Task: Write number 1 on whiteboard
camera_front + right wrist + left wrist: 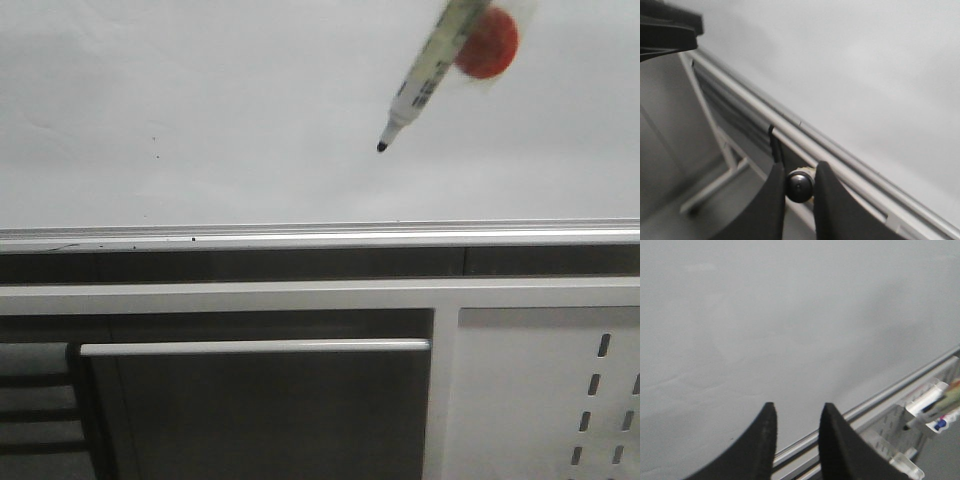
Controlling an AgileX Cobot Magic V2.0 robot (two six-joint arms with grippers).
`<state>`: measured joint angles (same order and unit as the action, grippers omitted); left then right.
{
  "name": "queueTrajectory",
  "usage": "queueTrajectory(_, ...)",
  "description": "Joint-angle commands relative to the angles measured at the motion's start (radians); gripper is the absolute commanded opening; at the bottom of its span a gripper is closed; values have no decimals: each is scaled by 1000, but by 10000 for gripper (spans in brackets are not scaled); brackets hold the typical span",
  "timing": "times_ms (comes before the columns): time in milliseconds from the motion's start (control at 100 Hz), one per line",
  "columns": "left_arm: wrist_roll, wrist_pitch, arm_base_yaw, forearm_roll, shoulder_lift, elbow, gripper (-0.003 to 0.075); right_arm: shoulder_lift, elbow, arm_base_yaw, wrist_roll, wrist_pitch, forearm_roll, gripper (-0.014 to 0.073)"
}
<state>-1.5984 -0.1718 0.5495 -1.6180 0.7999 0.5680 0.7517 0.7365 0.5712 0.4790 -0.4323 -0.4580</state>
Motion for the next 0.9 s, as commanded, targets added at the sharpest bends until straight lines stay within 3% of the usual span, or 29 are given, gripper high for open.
queueTrajectory(0,20,19,-26,-54,-86,-21,-21,-122,-94,4,5,220,-49,-43)
queueTrajectory(230,20,62,-36,-85,-197,-84,-20,-247,-263,4,5,359,-78,-44)
queueTrajectory(360,20,62,-36,-85,-199,-83,-20,-247,-261,4,5,363,-99,-43)
queueTrajectory(520,20,67,-36,-85,-197,-83,-20,-247,-261,4,5,475,-94,-43)
queueTrajectory(890,20,135,-36,-85,-197,-83,-20,-132,-198,16,5,537,55,-43)
